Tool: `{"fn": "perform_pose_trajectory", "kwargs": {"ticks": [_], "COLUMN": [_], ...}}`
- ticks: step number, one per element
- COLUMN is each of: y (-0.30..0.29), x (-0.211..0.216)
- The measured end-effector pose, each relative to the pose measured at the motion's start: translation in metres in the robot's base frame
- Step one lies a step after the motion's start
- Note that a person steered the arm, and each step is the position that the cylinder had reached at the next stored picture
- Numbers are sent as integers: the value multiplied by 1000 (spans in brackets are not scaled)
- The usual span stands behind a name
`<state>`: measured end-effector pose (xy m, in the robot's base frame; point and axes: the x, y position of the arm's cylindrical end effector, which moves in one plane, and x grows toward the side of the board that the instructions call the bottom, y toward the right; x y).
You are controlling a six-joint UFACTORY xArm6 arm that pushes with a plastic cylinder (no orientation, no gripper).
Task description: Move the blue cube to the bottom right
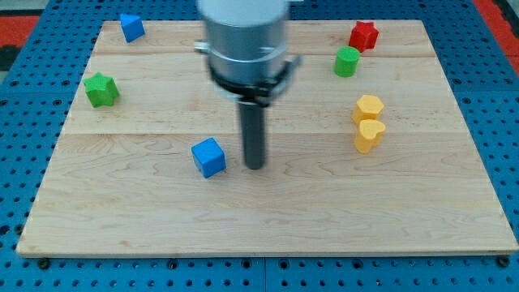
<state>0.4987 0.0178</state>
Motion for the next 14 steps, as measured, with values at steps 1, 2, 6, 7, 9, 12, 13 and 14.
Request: {"fn": "perform_pose_trajectory", "kwargs": {"ticks": [1,2,6,7,9,12,13,14], "y": [-3,-71,-214,-164,-119,130,164,162], "x": [2,-2,-18,0,-23,1,21,-11]}}
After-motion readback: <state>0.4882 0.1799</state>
